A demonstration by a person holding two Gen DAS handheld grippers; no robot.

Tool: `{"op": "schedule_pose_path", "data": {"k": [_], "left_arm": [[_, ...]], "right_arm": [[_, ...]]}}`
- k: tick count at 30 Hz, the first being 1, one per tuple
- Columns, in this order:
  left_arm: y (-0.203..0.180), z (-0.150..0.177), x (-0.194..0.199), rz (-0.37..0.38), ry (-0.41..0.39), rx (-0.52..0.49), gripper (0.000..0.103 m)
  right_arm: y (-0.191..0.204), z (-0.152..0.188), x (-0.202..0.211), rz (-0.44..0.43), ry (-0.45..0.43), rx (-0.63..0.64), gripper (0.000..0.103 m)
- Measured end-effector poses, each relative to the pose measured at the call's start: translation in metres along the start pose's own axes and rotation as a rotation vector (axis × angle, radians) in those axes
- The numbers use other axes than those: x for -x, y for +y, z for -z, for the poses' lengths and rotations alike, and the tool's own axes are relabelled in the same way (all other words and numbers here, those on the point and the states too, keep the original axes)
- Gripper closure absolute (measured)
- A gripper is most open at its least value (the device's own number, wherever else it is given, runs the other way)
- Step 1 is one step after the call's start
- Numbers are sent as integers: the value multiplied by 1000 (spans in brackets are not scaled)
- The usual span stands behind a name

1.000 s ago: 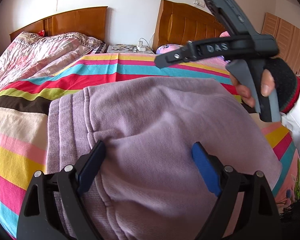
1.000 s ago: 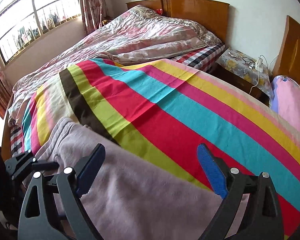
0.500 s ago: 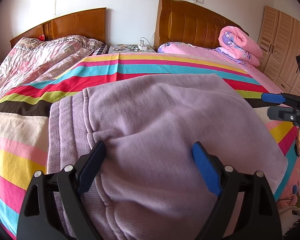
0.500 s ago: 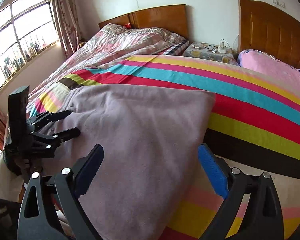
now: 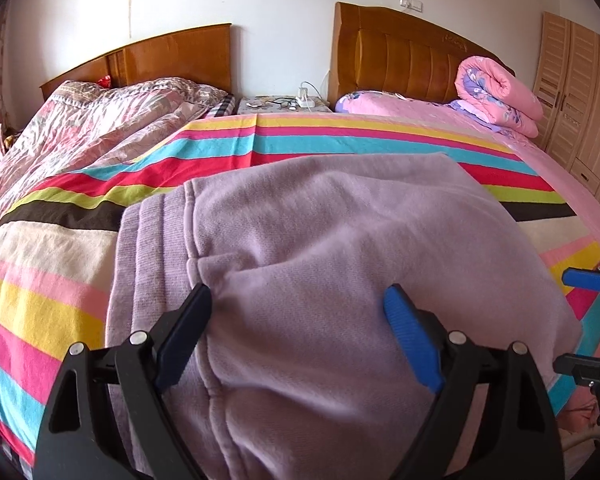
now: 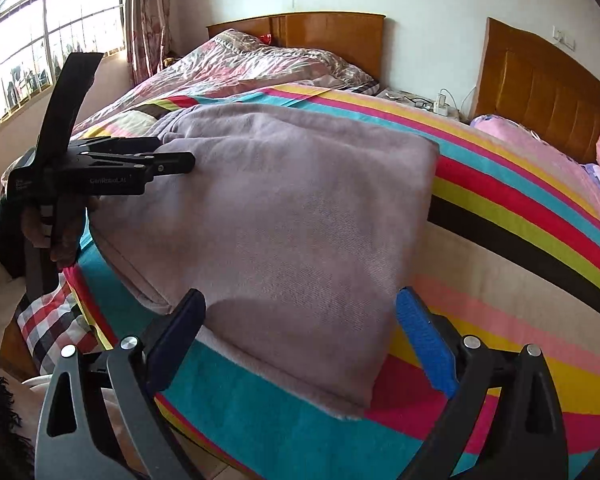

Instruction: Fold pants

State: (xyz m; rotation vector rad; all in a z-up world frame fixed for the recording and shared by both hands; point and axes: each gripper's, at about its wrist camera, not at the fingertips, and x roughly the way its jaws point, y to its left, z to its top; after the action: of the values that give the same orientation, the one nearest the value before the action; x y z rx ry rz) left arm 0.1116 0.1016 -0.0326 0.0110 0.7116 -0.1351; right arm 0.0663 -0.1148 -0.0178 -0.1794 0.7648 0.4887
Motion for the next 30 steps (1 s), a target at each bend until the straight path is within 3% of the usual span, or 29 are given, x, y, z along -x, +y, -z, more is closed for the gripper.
{"op": "schedule_pose_path", "data": {"k": [2,3,7,10,16,30], "left_arm": [[-5,6,28,-17,-47,50,13],[-7,10,45,-10,-87,70,1],[-19,26,110,-60,-236,119,1],[-32,37,144,-118,-324,111,1],[-57,47,151,-174,-283,76,1],[-70,60,147,-161,-273,40,1]], "right_arm": [[-1,5,31,15,-77,-14,10],[-2,7,47,15,-115,-23,10],[4,24,92,30,-230,-61,6],[13,42,102,102,-277,-62,5],[4,58,104,148,-294,-168,5],[6,62,107,174,-314,-185,5]]}}
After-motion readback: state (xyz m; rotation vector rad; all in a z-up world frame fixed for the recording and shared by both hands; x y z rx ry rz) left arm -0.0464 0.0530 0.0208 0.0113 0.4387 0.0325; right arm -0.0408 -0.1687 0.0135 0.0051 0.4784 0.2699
